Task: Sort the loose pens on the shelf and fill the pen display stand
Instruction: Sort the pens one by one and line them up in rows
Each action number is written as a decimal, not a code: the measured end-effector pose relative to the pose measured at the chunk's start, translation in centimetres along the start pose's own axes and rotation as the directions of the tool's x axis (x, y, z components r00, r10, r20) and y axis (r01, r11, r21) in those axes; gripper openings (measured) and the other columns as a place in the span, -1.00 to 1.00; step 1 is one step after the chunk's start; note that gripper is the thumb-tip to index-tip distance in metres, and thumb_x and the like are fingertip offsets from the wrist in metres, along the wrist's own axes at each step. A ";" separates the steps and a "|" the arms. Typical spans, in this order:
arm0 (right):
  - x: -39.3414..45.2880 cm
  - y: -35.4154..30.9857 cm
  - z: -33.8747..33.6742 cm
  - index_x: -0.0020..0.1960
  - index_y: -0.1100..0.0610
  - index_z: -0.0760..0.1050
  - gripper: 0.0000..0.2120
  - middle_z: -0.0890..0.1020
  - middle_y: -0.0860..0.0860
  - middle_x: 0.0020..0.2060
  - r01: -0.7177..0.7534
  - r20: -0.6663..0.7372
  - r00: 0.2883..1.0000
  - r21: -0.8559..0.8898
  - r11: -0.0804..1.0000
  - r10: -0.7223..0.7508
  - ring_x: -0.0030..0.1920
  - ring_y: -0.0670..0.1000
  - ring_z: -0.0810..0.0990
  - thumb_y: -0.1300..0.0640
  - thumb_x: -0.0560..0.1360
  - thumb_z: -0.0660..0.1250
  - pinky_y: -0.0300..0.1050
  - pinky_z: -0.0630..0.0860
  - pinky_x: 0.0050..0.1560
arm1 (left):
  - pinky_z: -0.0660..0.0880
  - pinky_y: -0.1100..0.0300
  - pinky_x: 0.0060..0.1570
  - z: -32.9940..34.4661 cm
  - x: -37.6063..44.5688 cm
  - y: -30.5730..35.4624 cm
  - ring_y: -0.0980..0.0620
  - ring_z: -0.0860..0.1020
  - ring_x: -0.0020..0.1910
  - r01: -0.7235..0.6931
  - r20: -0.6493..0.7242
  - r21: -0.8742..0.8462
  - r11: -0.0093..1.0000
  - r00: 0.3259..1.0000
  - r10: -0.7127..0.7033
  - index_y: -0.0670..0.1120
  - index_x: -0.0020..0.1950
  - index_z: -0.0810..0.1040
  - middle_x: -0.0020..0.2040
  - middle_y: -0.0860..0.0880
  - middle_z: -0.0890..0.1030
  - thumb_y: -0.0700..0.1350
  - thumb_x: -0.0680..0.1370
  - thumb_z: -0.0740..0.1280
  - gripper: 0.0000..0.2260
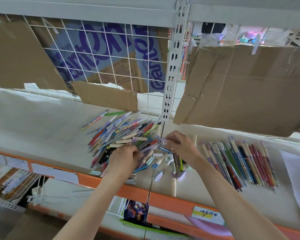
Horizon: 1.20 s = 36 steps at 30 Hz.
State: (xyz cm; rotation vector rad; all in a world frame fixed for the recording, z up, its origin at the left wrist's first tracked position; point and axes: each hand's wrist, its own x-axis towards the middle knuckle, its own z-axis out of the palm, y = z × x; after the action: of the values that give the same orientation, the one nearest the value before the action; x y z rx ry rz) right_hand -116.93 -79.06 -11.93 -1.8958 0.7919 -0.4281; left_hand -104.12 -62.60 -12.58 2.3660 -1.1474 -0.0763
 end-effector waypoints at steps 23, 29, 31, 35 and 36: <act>-1.0 -0.8 -1.5 -0.09 0.14 0.59 -0.84 0.68 -0.03 -0.27 0.006 0.036 0.999 0.446 0.895 -0.024 -0.18 -0.06 0.67 0.33 0.53 0.28 -0.32 0.52 -0.23 | 0.46 0.03 -0.18 -1.3 -0.4 1.3 -0.06 0.55 -0.20 -0.131 -0.120 -0.198 0.971 0.987 0.108 -0.16 -0.09 0.63 -0.20 -0.08 0.63 -0.12 0.53 0.35 -0.87; -1.2 -1.2 -1.0 -0.09 0.13 0.59 -0.84 0.66 -0.01 -0.26 -0.010 0.103 0.994 0.362 0.932 -0.029 -0.21 -0.09 0.65 0.32 0.53 0.28 -0.31 0.55 -0.16 | 0.43 0.04 -0.30 -1.0 -0.6 2.0 -0.05 0.52 -0.29 -0.210 -0.097 -0.232 0.950 0.977 0.192 -0.18 -0.14 0.61 -0.27 -0.08 0.60 -0.14 0.53 0.34 -0.87; -1.4 -1.2 -1.0 -0.09 0.19 0.59 -0.85 0.65 0.01 -0.30 -0.027 0.115 0.993 0.392 0.920 -0.020 -0.25 -0.11 0.64 0.35 0.53 0.26 -0.32 0.56 -0.18 | 0.41 0.07 -0.41 -1.2 -0.6 2.2 -0.04 0.52 -0.33 -0.238 -0.153 -0.160 0.958 0.965 0.214 -0.16 -0.19 0.62 -0.29 -0.04 0.60 -0.18 0.52 0.36 -0.89; -1.7 -1.3 -1.0 -0.09 0.25 0.56 -0.84 0.60 0.09 -0.30 -0.101 0.164 0.986 0.520 0.848 0.017 -0.29 -0.08 0.61 0.38 0.54 0.22 -0.28 0.58 -0.16 | 0.28 0.26 -0.56 -1.7 -0.4 2.7 0.04 0.48 -0.45 -0.317 -0.259 0.019 0.948 0.914 0.311 -0.08 -0.29 0.61 -0.33 0.07 0.56 -0.18 0.45 0.31 -0.86; -1.8 -1.4 -1.1 -0.09 0.26 0.56 -0.85 0.60 0.10 -0.30 -0.113 0.175 0.984 0.559 0.822 0.016 -0.29 -0.07 0.61 0.37 0.54 0.22 -0.28 0.58 -0.16 | 0.33 0.22 -0.55 -1.6 -0.3 2.7 0.04 0.49 -0.43 -0.322 -0.251 0.006 0.947 0.916 0.313 -0.09 -0.27 0.62 -0.33 0.06 0.57 -0.17 0.47 0.30 -0.85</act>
State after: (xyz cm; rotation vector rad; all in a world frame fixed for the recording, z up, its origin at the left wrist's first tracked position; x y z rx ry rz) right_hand -118.41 -78.14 -10.12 -1.3177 0.5366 -0.4053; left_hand -105.83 -63.08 -10.04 2.0557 -1.3722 0.3022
